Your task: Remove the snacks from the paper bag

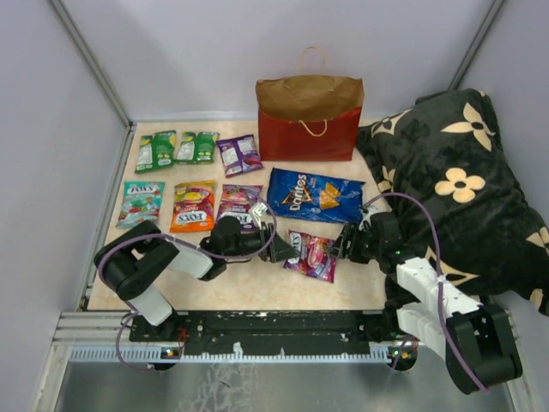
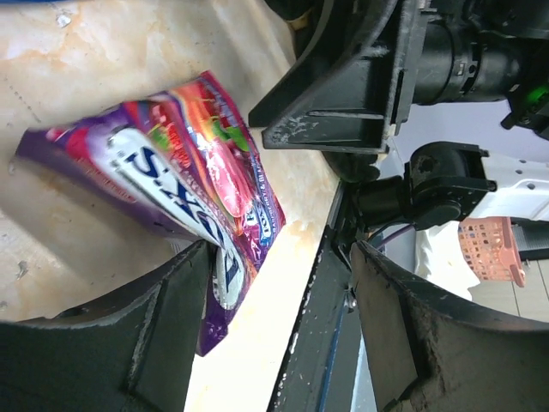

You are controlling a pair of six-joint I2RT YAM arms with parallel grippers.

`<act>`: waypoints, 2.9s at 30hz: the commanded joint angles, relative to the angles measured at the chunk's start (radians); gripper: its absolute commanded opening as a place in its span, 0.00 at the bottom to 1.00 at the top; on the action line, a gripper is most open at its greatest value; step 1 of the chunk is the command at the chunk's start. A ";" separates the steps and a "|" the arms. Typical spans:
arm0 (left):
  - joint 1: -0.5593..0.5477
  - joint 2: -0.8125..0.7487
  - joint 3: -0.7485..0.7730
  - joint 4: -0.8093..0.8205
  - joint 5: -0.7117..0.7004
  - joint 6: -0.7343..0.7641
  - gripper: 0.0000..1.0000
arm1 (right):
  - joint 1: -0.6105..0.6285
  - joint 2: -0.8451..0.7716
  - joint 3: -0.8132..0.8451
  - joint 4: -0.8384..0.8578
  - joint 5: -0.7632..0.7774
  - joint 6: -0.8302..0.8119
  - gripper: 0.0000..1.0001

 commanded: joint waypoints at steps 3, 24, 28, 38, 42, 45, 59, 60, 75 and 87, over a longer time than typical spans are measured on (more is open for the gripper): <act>0.002 -0.041 0.030 -0.192 -0.078 0.093 0.72 | 0.056 -0.082 0.136 -0.146 0.235 -0.070 0.86; 0.055 -0.615 -0.017 -0.872 -0.423 0.266 0.77 | 0.674 0.442 0.597 -0.172 0.682 -0.071 0.54; 0.071 -0.672 -0.050 -0.900 -0.427 0.266 0.79 | 0.685 0.522 0.647 -0.184 0.673 -0.063 0.53; 0.088 -0.703 -0.081 -0.895 -0.389 0.258 0.79 | 0.705 0.607 0.690 -0.250 0.722 -0.024 0.39; 0.090 -0.704 -0.085 -0.895 -0.381 0.260 0.79 | 0.708 0.618 0.702 -0.285 0.739 -0.015 0.31; 0.091 -0.704 -0.090 -0.889 -0.373 0.257 0.79 | 0.707 0.630 0.709 -0.306 0.743 -0.006 0.19; 0.098 -0.659 -0.126 -0.750 -0.233 0.246 0.81 | 0.692 0.487 0.618 -0.181 0.643 0.044 0.00; 0.098 -0.648 -0.128 -0.733 -0.219 0.243 0.81 | 0.683 0.461 0.598 -0.153 0.618 0.049 0.00; 0.099 -0.482 -0.084 -0.632 -0.126 0.212 0.81 | 0.625 0.324 0.528 -0.170 0.589 0.037 0.65; 0.103 -0.589 -0.122 -0.705 -0.199 0.200 0.81 | 0.779 0.670 0.792 -0.477 0.904 0.044 0.59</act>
